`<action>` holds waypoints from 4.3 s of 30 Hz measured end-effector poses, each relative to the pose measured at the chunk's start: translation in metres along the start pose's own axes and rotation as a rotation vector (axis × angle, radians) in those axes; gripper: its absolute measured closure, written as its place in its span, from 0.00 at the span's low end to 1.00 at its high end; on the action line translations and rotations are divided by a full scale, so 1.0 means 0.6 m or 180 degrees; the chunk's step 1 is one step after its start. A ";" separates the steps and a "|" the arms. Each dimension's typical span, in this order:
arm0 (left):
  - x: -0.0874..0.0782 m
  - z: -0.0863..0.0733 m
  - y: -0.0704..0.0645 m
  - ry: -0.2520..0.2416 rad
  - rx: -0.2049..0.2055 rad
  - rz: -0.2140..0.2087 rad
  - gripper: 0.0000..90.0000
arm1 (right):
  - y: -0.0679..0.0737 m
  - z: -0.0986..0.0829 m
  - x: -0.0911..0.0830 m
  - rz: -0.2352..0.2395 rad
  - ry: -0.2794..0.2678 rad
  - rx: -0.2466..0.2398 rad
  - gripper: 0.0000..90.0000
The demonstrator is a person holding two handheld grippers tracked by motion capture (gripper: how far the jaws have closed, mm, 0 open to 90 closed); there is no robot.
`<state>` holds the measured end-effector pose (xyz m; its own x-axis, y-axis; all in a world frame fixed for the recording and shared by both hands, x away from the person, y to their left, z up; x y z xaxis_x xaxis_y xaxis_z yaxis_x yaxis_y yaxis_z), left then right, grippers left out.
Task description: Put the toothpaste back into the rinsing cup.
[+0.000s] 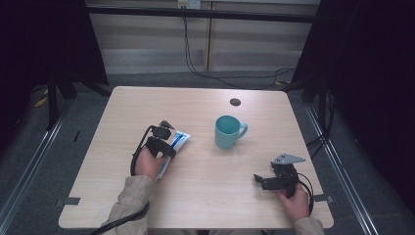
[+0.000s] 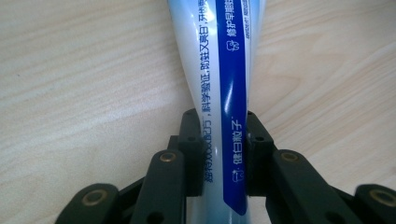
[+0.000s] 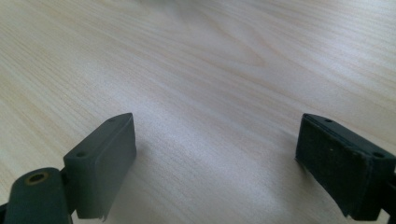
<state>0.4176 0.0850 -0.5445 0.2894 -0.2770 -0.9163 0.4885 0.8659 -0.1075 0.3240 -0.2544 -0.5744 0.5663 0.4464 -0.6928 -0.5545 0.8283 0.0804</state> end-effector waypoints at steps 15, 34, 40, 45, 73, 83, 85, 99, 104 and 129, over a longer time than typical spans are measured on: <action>-0.070 0.028 -0.022 -0.0480 0.0152 -0.0200 0.83 | 0.000 0.000 0.000 0.0000 0.0006 0.0000 0.13; -0.091 0.038 -0.060 -0.0748 0.0279 -0.0421 0.83 | 0.002 0.004 -0.004 0.0117 0.0017 0.0187 0.16; -0.093 0.041 -0.071 -0.0799 0.0278 -0.0499 0.82 | 0.016 0.019 -0.006 0.0278 0.0000 0.0214 0.19; -0.094 0.042 -0.083 -0.0836 0.0301 -0.0553 0.82 | 0.041 0.039 -0.002 0.0445 -0.0028 0.0129 0.20; -0.091 0.042 -0.163 -0.0933 0.0595 -0.0794 0.82 | 0.110 0.151 0.004 0.0979 -0.0089 0.0045 0.22; -0.092 0.045 -0.185 -0.1008 0.0622 -0.0876 0.82 | 0.118 0.185 -0.008 0.1126 -0.0182 0.0092 0.24; -0.092 0.046 -0.190 -0.1025 0.0636 -0.0892 0.82 | 0.119 0.191 -0.011 0.1111 -0.0191 0.0085 0.24; -0.084 0.045 -0.205 -0.1014 0.0717 -0.0885 0.83 | 0.122 0.223 -0.021 0.1088 -0.0264 0.0046 0.24; -0.081 0.046 -0.211 -0.1032 0.0723 -0.0883 0.83 | 0.126 0.237 -0.025 0.1109 -0.0279 0.0032 0.25; -0.087 0.051 -0.244 -0.1159 0.0811 -0.0975 0.82 | 0.143 0.267 -0.020 0.1244 -0.0363 0.0182 0.31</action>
<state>0.3561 -0.0404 -0.4694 0.3468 -0.6666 -0.6598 0.7665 0.6069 -0.2103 0.3673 -0.1347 -0.4446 0.3854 0.7632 -0.5185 -0.7084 0.6049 0.3638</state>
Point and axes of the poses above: each handheld gripper's, and its own axes: x roughly forward along the jaws, z roughly out of its top, y roughly to its left, the point moved 9 cm from there along x, roughly forward along the jaws, and after that the axes turned 5 degrees about z, right-handed, at the moved point
